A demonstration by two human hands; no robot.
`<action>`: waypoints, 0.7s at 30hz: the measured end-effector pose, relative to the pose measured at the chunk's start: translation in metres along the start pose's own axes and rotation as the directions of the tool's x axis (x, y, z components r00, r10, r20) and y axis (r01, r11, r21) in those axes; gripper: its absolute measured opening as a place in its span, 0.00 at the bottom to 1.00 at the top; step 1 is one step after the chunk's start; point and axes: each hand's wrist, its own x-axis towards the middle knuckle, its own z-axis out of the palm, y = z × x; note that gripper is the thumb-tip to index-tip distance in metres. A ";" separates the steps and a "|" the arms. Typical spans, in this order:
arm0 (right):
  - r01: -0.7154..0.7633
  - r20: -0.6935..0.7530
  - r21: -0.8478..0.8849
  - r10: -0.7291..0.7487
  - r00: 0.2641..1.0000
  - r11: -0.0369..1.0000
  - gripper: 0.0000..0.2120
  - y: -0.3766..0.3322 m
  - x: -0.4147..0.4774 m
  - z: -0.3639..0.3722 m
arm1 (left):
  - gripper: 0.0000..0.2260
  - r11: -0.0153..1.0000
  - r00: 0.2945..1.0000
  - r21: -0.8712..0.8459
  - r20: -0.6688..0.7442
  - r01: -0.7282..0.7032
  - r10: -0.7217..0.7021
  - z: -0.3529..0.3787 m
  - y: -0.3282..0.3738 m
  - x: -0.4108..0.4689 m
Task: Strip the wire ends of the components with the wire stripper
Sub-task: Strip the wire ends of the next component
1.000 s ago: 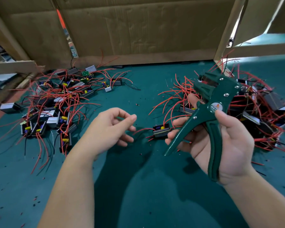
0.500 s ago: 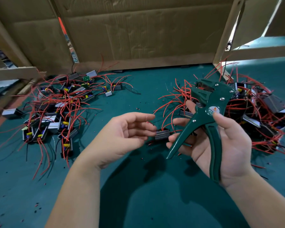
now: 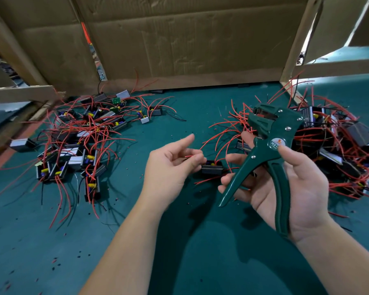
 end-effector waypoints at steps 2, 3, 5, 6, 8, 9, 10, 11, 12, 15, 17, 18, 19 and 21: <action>-0.016 0.003 0.001 0.016 1.000 1.000 0.28 0.000 0.000 0.000 | 0.21 0.995 0.999 -0.093 0.024 -0.022 0.025 -0.001 0.003 0.000; -0.022 0.003 0.003 0.022 1.000 1.000 0.28 0.000 0.000 0.001 | 0.22 0.991 0.999 -0.129 0.040 -0.020 0.026 -0.001 0.005 -0.001; -0.033 0.002 0.006 0.033 0.999 0.999 0.28 0.000 0.000 0.001 | 0.20 0.982 0.999 -0.188 0.054 0.005 0.006 -0.001 0.009 -0.002; -0.039 0.002 0.006 0.039 0.999 0.999 0.28 0.000 0.000 0.002 | 0.17 0.978 0.999 -0.210 0.048 0.014 -0.004 0.000 0.011 -0.003; -0.054 0.003 0.006 0.054 0.999 0.999 0.28 0.000 -0.001 0.003 | 0.10 0.977 1.000 -0.213 0.028 0.007 -0.001 -0.001 0.012 -0.004; -0.065 0.004 0.008 0.065 0.998 0.998 0.27 0.000 -0.001 0.003 | 0.07 0.983 1.000 -0.181 0.022 -0.016 0.020 -0.001 0.012 -0.004; -0.076 0.009 0.010 0.076 0.997 0.997 0.27 0.000 -0.001 0.004 | 0.04 0.989 0.998 -0.137 0.020 -0.057 0.060 -0.002 0.013 -0.005; -0.089 0.018 0.011 0.089 0.996 0.996 0.27 0.000 -0.001 0.004 | 0.04 0.989 0.993 -0.097 0.016 -0.112 0.114 -0.002 0.014 -0.005; -0.105 0.034 0.013 0.104 0.994 0.994 0.28 0.000 -0.002 0.005 | 0.03 0.983 0.985 -0.079 0.007 -0.169 0.170 -0.002 0.015 -0.005; -0.185 0.096 0.013 0.183 0.978 0.983 0.33 0.000 -0.003 0.007 | 0.02 0.962 0.967 -0.100 -0.035 -0.255 0.253 -0.006 0.018 -0.003; -0.245 0.133 -0.014 0.245 0.960 0.969 0.34 0.002 -0.004 0.008 | 0.04 0.958 0.976 -0.187 -0.033 -0.216 0.213 -0.011 0.020 -0.001; -0.272 0.148 -0.032 0.274 0.950 0.962 0.35 0.002 -0.004 0.009 | 0.05 0.958 0.983 -0.223 -0.019 -0.182 0.183 -0.013 0.021 -0.001; -0.293 0.162 -0.053 0.298 0.941 0.955 0.35 0.003 -0.005 0.009 | 0.06 0.960 0.987 -0.232 -0.011 -0.156 0.158 -0.015 0.022 -0.001; -0.308 0.183 -0.084 0.319 0.930 0.948 0.35 0.001 -0.006 0.010 | 0.07 0.971 0.991 -0.199 -0.004 -0.133 0.134 -0.018 0.024 -0.002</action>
